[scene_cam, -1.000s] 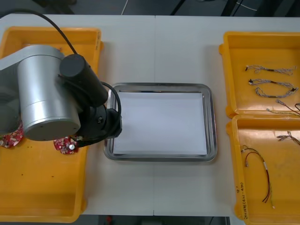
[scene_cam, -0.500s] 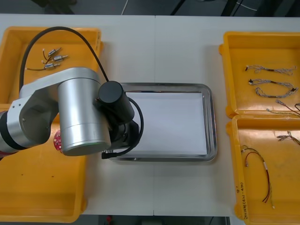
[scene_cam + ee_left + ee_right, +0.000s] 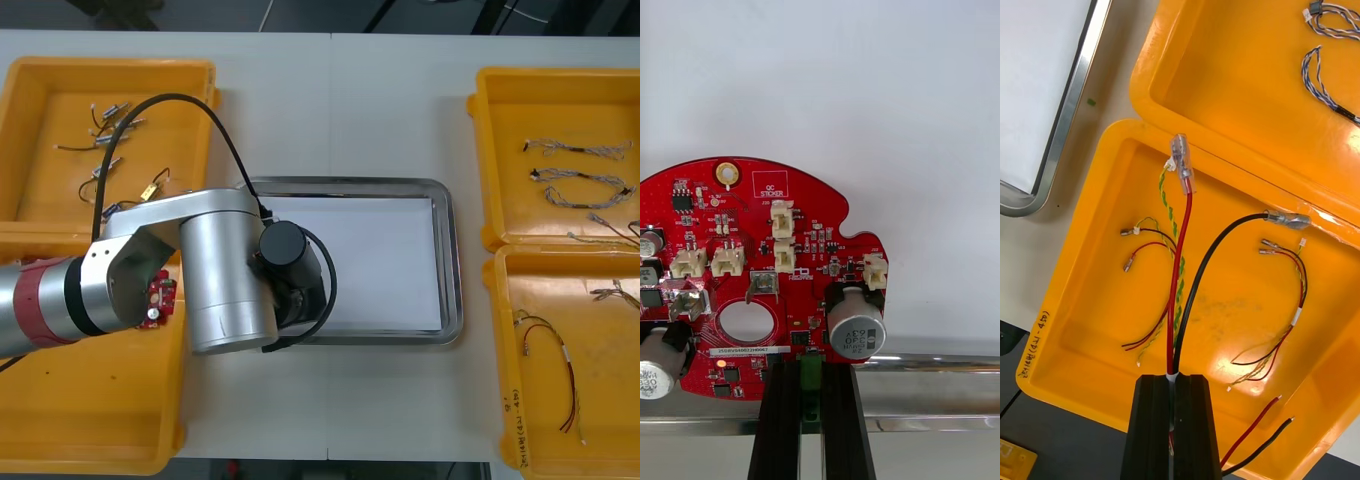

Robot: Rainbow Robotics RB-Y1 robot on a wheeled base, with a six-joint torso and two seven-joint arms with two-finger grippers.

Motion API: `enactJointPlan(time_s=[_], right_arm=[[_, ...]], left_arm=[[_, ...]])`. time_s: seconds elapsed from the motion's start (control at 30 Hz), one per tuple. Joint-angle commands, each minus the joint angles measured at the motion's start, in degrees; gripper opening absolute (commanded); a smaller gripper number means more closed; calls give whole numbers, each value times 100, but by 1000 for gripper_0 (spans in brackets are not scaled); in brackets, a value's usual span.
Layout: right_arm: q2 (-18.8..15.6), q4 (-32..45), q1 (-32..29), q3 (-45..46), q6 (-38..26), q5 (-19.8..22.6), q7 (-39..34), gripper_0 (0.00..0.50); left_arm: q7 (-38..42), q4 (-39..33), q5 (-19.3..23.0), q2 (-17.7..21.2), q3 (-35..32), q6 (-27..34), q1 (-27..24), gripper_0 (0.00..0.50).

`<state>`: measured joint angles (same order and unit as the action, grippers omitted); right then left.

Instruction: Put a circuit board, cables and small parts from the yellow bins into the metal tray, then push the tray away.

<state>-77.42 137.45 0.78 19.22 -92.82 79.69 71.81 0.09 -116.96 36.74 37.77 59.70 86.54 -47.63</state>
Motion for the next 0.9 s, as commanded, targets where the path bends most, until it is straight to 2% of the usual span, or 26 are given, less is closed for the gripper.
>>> enactJointPlan(time_s=[0.03, 0.47, 0.5, 0.53, 0.57, 0.6, 0.63, 0.9], right_arm=[[25, -16, 125, -50, 1, 64, 62, 0], [25, -16, 125, -50, 1, 64, 53, 0], [25, -25, 125, -42, 1, 64, 62, 0], [25, -25, 125, -50, 1, 55, 53, 0], [25, -25, 125, -50, 1, 64, 53, 0], [25, -25, 125, -50, 1, 64, 53, 0], [25, -25, 125, -50, 1, 55, 53, 0], [25, -25, 125, -50, 1, 64, 53, 0]], left_arm=[[378, 41, -141, -121, 226, -208, -220, 0], [457, 208, -211, -121, 367, -428, -220, 8], [501, 208, -220, -112, 367, -481, -220, 112], [519, 208, -220, -103, 367, -489, -220, 184], [563, 199, -211, -94, 358, -507, -220, 449], [563, 199, -211, -94, 358, -507, -220, 449], [607, 208, -220, -94, 358, -533, -220, 500], [686, 208, -246, -94, 349, -577, -220, 500]])
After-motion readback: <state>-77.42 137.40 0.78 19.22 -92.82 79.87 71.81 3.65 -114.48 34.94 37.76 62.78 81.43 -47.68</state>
